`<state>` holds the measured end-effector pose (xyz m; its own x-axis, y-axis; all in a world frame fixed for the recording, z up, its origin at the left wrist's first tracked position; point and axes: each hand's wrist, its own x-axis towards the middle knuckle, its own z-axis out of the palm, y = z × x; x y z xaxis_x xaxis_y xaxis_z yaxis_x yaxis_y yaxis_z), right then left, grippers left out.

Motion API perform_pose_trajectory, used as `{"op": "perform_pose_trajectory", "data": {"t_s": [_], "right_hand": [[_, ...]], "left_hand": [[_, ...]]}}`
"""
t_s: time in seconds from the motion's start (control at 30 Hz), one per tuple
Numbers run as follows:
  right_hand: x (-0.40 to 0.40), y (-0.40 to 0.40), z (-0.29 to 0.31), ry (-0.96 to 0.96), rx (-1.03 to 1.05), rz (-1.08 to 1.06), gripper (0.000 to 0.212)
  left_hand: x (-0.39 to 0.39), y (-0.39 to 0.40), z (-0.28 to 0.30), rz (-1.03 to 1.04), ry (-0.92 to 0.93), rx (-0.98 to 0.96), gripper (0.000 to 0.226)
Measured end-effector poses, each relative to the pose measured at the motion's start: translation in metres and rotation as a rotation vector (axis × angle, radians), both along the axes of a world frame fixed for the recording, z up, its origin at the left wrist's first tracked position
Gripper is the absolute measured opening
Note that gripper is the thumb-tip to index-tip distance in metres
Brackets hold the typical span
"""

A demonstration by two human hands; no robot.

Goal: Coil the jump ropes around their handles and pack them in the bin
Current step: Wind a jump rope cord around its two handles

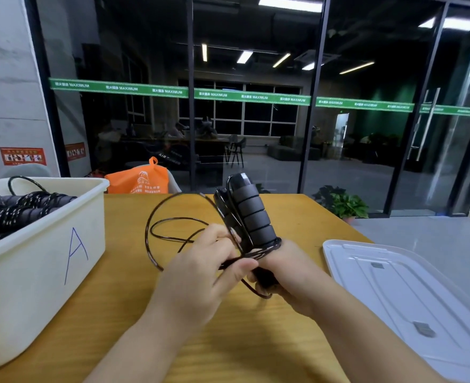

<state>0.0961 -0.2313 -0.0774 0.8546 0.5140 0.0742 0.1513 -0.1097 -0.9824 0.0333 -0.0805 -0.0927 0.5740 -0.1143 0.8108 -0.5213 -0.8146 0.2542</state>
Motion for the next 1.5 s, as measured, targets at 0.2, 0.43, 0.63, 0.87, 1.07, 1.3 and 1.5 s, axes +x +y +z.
{"op": "perform_pose_trajectory", "data": {"t_s": [0.2, 0.43, 0.63, 0.87, 1.07, 1.3, 1.5], "right_hand": [[0.004, -0.001, -0.002, -0.042, -0.046, -0.135, 0.012], [0.005, 0.001, -0.005, -0.019, -0.111, -0.176, 0.009], [0.004, 0.000, -0.005, 0.008, -0.134, -0.171, 0.011], [0.006, -0.001, -0.006, 0.038, -0.072, -0.181, 0.007], [0.007, 0.001, -0.004, 0.099, -0.020, -0.193, 0.026], [0.002, 0.001, -0.007, 0.223, 0.065, -0.060, 0.020], [-0.004, 0.002, -0.005, 0.449, 0.213, 0.168, 0.010]], "left_hand": [[0.003, -0.005, 0.002, 0.166, -0.390, 0.247, 0.040], [0.000, -0.015, 0.001, 0.173, -0.508, 0.448, 0.022], [0.004, -0.020, -0.002, 0.088, -0.539, 0.530, 0.010], [0.010, -0.014, -0.006, 0.031, -0.370, 0.443, 0.029], [0.010, -0.007, -0.016, -0.006, 0.178, -0.024, 0.052], [0.015, -0.003, -0.019, -0.064, 0.467, -0.333, 0.038], [0.024, 0.004, -0.017, -0.246, 0.506, -0.496, 0.046]]}}
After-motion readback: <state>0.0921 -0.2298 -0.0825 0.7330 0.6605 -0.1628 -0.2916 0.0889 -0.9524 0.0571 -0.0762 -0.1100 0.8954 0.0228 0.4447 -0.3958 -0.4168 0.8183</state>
